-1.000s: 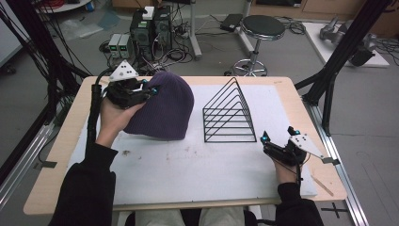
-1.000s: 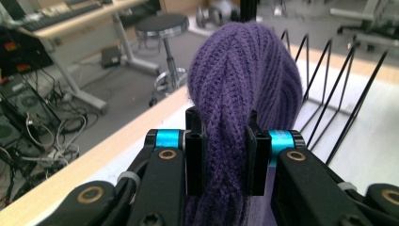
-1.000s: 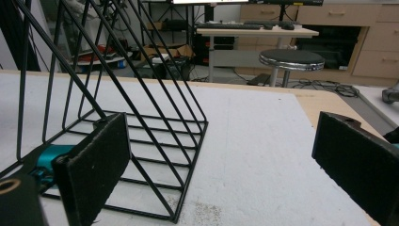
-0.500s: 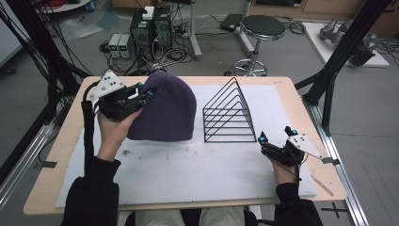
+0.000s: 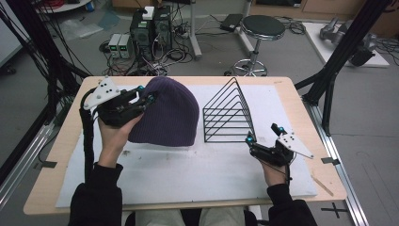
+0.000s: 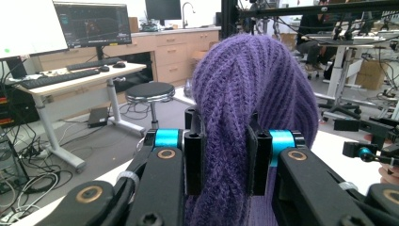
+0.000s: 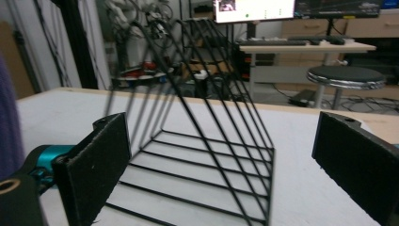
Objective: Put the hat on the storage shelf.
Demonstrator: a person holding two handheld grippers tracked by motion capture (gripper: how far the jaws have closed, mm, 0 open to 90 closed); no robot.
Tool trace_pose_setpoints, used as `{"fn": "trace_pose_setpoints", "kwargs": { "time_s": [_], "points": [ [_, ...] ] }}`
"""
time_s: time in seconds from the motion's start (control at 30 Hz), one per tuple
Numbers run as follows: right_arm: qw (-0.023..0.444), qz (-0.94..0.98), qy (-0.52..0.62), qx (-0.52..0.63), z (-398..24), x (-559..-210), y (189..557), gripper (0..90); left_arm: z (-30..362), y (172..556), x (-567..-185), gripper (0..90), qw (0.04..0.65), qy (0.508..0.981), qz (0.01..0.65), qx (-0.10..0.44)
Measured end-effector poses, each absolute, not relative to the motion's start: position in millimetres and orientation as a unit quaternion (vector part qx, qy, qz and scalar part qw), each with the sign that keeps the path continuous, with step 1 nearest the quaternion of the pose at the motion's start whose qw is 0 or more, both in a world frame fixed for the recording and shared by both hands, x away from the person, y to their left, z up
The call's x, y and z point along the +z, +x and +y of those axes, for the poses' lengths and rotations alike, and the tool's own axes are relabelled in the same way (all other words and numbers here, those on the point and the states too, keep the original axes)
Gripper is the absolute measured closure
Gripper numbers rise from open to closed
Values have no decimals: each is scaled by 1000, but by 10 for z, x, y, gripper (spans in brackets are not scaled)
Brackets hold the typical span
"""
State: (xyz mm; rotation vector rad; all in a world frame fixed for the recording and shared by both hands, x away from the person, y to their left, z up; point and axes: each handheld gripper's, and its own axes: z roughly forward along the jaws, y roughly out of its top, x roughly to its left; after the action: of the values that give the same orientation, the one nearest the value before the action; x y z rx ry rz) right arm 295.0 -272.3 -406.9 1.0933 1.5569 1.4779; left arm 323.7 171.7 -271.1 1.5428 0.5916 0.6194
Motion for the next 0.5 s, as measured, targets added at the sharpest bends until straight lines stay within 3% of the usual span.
{"fn": "trace_pose_setpoints", "kwargs": {
  "time_s": [0.5],
  "points": [
    [313, 647, 349, 601, -2104, -4003, 2878, 42, 1706, 3129, -2612, 743, 664, 655, 246, 264]
  ]
}}
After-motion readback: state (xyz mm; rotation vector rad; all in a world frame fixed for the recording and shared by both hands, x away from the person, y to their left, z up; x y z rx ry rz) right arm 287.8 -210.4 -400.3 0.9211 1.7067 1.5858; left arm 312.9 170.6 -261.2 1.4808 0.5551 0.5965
